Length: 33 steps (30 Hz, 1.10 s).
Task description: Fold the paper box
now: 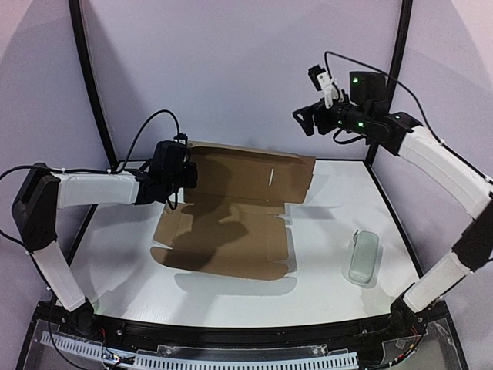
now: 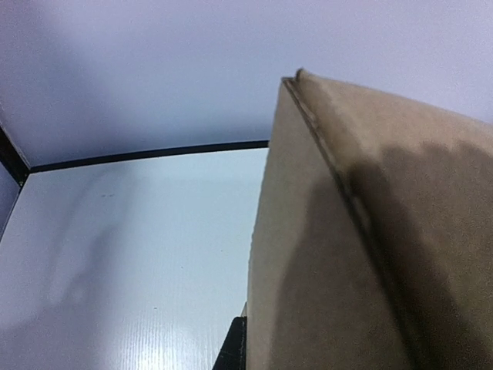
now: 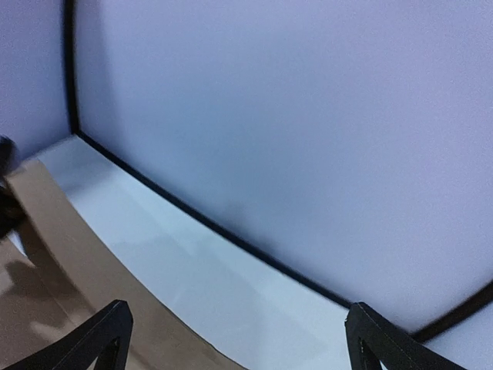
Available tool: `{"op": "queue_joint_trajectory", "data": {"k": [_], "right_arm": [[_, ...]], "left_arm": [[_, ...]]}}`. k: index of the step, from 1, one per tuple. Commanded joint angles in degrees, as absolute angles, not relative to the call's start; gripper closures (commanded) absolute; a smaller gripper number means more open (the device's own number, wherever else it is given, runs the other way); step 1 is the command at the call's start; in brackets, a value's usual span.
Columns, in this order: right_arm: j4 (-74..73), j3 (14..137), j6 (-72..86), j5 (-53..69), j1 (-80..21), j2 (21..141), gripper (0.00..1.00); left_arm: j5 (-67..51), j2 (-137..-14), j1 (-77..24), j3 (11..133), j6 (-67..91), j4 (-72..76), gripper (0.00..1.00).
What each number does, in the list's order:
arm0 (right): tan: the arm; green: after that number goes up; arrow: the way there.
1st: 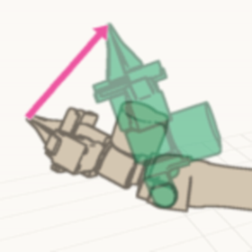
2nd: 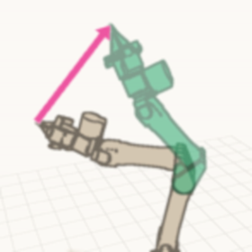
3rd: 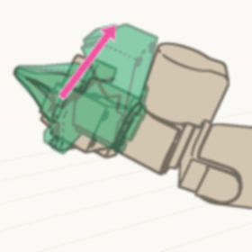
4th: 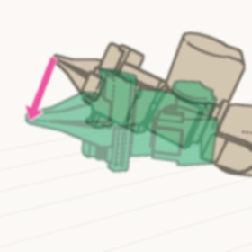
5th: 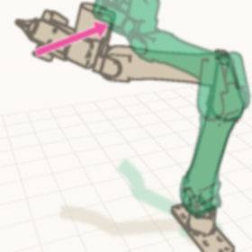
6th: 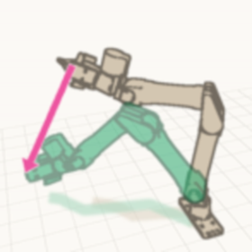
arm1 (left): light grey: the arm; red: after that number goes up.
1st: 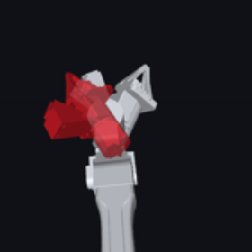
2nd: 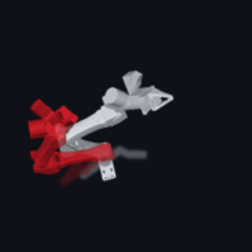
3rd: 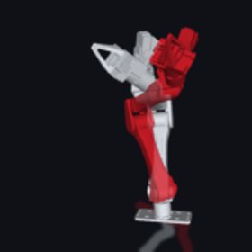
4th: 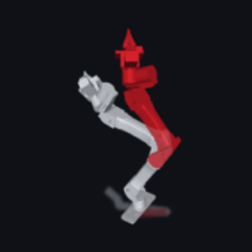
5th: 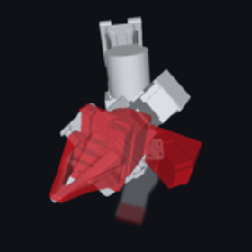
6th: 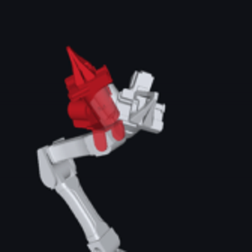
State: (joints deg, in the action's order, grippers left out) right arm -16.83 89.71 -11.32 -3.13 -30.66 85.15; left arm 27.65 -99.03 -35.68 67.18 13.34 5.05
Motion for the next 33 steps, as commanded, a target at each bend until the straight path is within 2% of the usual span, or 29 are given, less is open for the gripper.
{"op": "queue_joint_trajectory", "data": {"k": [1, 24, 28, 33], "right_arm": [[-23.6, 91.1, -9.9, -5.3, -29.0, 89.7, 0.02], [-16.0, 82.2, -8.2, 6.5, -29.6, 94.1, 0.02], [-7.9, 78.5, -10.8, 2.7, -32.0, 94.0, 0.02], [5.7, 75.1, -13.9, -8.7, -35.9, 94.7, 0.02]], "left_arm": [[27.1, -94.9, -35.9, 67.0, 13.2, 4.5, 0.99], [19.6, -89.4, -35.9, 66.4, 23.2, 0.8, 0.99], [15.9, -89.1, -35.9, 66.7, 24.4, 1.0, 0.99], [13.5, -89.5, -35.9, 66.8, 24.4, 1.3, 0.99]]}}
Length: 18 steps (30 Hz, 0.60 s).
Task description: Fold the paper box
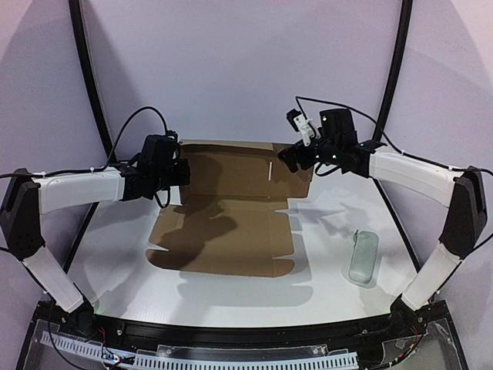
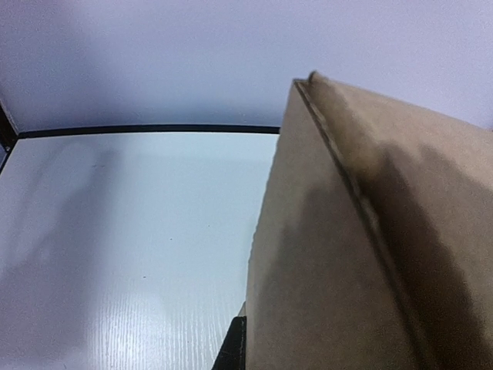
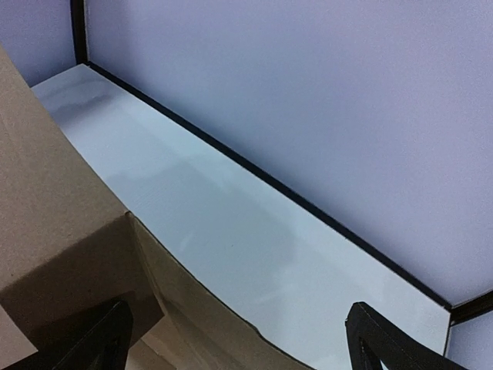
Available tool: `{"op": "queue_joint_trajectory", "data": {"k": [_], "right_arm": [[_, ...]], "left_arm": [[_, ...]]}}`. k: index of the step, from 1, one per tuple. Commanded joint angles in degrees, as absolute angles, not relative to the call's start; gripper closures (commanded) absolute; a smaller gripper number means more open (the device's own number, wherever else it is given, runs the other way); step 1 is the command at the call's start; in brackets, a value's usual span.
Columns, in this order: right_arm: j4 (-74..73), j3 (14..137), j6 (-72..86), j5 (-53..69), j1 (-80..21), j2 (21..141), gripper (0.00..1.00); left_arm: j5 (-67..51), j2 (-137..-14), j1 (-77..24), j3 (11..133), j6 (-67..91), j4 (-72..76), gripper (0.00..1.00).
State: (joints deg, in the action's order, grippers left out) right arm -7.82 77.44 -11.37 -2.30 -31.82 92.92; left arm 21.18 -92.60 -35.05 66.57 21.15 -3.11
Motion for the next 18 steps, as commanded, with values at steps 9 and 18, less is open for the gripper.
{"op": "queue_joint_trajectory", "data": {"k": [9, 18], "right_arm": [[19.0, 76.0, -21.2, -23.1, -41.8, 100.3, 0.02], [22.6, 81.4, -22.4, -35.7, -44.5, 106.9, 0.02]], "left_arm": [[14.5, -91.6, -36.2, 69.1, 26.0, -2.8, 0.99], [13.9, -93.7, -36.5, 73.0, 29.4, -6.7, 0.99]]}}
